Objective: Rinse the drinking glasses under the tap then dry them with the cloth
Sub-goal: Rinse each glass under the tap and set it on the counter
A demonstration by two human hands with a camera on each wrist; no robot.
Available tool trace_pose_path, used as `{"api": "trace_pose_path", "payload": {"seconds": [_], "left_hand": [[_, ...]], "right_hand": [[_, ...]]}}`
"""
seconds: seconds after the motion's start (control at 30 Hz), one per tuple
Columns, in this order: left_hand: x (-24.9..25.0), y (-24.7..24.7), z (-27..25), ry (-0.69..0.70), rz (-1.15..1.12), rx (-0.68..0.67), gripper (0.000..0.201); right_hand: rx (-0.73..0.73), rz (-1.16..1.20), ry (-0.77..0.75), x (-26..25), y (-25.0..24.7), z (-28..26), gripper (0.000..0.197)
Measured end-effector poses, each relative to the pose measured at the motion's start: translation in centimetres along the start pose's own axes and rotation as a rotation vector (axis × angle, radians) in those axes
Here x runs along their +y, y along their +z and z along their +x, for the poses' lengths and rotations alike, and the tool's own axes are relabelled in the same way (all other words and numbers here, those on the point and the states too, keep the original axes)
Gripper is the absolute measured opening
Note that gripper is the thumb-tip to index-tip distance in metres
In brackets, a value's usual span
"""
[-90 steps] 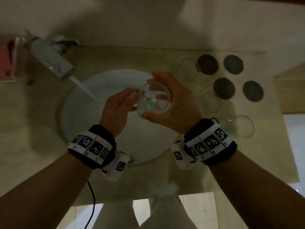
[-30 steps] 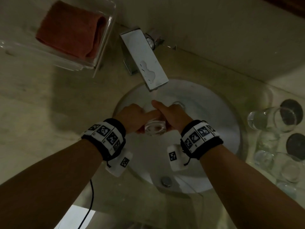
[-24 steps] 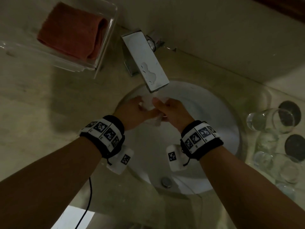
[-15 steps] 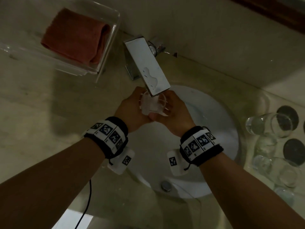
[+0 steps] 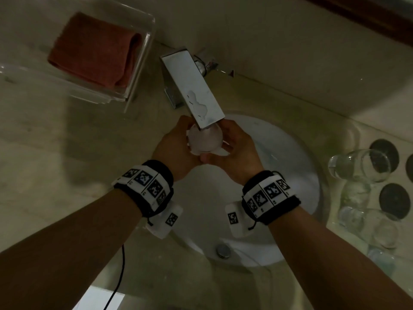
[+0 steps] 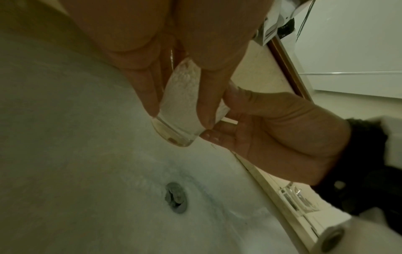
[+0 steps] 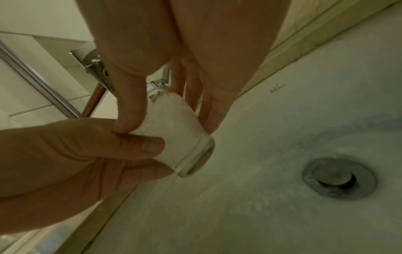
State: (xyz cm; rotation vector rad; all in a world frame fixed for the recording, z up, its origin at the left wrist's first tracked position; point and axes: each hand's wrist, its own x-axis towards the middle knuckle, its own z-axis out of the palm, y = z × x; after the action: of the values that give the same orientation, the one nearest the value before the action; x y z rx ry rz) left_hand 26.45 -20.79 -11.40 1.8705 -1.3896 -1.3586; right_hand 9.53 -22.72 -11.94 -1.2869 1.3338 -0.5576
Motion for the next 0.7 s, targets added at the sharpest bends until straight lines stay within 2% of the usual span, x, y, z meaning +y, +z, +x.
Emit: {"api": "trace_pose_path", "payload": {"seconds": [0.17, 0.3, 0.4, 0.53, 0.63, 0.7], "left_hand": [[0.2, 0.3, -0.1, 0.023, 0.018, 0.019, 0.085], [-0.2, 0.5, 0.1, -0.081, -0.241, -0.091, 0.068], [-0.7, 0.8, 0.3, -0.133, -0.189, -0.123, 0.077], [-1.2, 1.3, 0.2, -0.243, -0.161, -0.208, 0.051], [-1.6, 1.5, 0.2, -0.319, -0.183, -0.229, 0.063], [-1.6, 1.6, 0.2, -0.363, -0.230, -0.224, 0.055]], "right_hand": [[0.011, -0.024, -0.022, 0.4, -0.1, -0.2, 0.087], [0.029, -0.106, 0.016, 0.2, -0.4, 0.1, 0.073], [0.016, -0.210, 0.137, 0.5, -0.3, 0.5, 0.070], [-0.059, -0.296, 0.323, 0.7, 0.3, 0.7, 0.089], [-0.069, -0.189, 0.395, 0.7, 0.6, 0.6, 0.068], [-0.054, -0.118, 0.461, 0.8, 0.6, 0.6, 0.063]]}}
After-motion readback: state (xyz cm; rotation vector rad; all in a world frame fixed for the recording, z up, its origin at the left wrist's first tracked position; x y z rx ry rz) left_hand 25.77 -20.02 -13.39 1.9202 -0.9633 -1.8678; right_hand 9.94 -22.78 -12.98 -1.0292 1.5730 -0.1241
